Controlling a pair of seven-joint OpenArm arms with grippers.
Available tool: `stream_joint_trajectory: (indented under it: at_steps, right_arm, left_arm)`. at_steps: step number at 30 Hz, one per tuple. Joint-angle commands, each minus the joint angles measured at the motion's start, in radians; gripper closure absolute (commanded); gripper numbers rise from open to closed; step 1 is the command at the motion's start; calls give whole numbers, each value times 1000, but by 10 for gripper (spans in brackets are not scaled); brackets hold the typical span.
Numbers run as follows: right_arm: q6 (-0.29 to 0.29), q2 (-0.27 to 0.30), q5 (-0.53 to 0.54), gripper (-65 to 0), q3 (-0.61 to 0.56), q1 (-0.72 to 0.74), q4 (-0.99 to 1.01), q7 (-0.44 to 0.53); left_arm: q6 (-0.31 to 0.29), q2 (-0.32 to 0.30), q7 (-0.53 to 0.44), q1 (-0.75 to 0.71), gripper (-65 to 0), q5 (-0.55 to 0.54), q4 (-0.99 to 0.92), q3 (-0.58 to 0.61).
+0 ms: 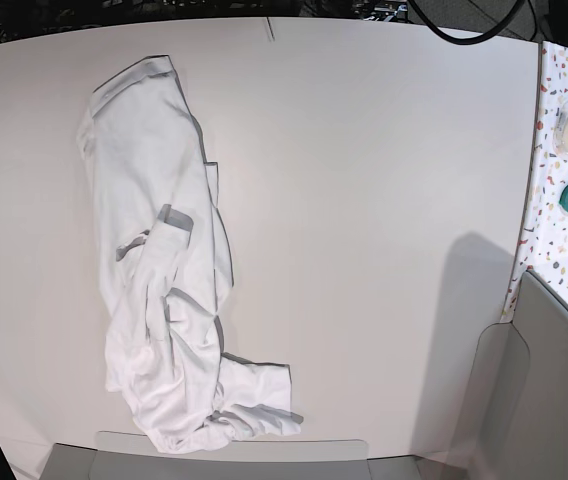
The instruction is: Layout the t-shirt on the table in an organized manner, then fold the t-shirt properly
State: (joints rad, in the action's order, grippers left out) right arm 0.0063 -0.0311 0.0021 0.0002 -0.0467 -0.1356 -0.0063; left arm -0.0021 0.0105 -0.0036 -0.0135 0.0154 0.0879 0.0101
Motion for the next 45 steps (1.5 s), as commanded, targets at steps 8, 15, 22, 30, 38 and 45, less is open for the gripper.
stream_joint_trajectory:
  at_steps: [8, 15, 22, 30, 38, 45]
  right_arm:
    - [-4, 0, 0, 0, -4, -2, -3, 6]
    - [-4, 0, 0, 0, -4, -2, -3, 6]
    - [-4, 0, 0, 0, -4, -3, -5, 6]
    - [-9, 4, 0, 0, -4, -167, -256, 4]
    - [-10, 21, 0, 0, -2, -368, -499, 6]
    - [-10, 53, 0, 0, 2, -625, -844, 7]
  left_arm:
    - [-6, -1, -6, -3, -1, -2, 3, -5]
    - [-6, -1, -6, -18, -1, -2, 29, -5]
    - [-6, -1, -6, -50, 0, -2, 63, -5]
    - [-6, 1, -6, -148, 0, -9, 211, -6]
    - [-6, 3, 3, -372, 0, -10, 551, -6]
    - [-6, -5, 4, -601, 0, -10, 870, -5]
